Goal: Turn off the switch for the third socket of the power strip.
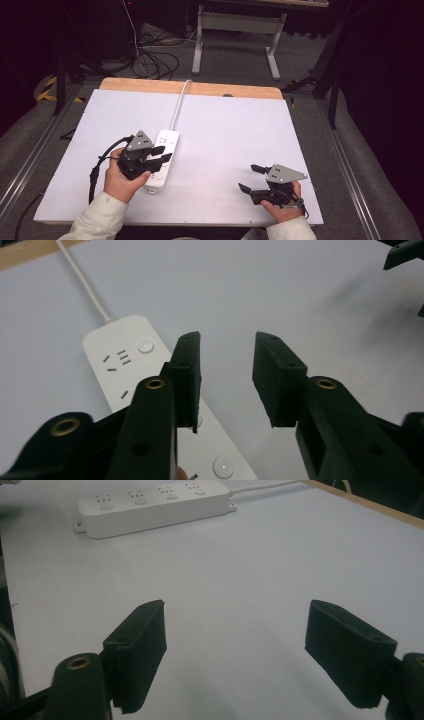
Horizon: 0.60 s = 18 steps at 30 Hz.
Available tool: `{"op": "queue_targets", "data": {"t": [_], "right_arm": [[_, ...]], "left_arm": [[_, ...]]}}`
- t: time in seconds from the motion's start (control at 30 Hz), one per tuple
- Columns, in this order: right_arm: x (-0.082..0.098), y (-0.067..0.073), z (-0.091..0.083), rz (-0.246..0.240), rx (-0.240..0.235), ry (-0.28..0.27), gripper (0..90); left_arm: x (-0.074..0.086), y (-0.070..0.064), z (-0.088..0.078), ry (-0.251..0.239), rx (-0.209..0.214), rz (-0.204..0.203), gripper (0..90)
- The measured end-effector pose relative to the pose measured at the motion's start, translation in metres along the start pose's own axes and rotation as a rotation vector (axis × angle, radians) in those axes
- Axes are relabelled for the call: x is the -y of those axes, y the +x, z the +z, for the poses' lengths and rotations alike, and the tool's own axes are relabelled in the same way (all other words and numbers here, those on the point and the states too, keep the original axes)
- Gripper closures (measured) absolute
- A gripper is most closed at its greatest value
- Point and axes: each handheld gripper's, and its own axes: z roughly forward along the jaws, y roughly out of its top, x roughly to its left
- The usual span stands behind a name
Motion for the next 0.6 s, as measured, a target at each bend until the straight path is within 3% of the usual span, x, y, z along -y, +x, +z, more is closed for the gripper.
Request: {"op": "queue_targets", "data": {"t": [0.1,0.23,0.47,0.6], "right_arm": [[0.0,0.0,0.0,0.002,-0.004,-0.002,24.6],[0.0,0.0,0.0,0.002,-0.002,-0.001,24.5],[0.0,0.0,0.0,0.004,0.001,-0.001,24.5],[0.0,0.0,0.0,0.003,-0.001,-0.003,24.5]], "left_arm": [[-0.001,-0.001,-0.003,-0.017,-0.009,0.009,44.7],[-0.002,0.0,-0.01,-0.041,-0.015,0.019,33.6],[-0.002,0.005,-0.027,-0.081,-0.007,0.043,27.4],[0.007,0.012,-0.035,-0.102,-0.029,0.053,24.0]]}}
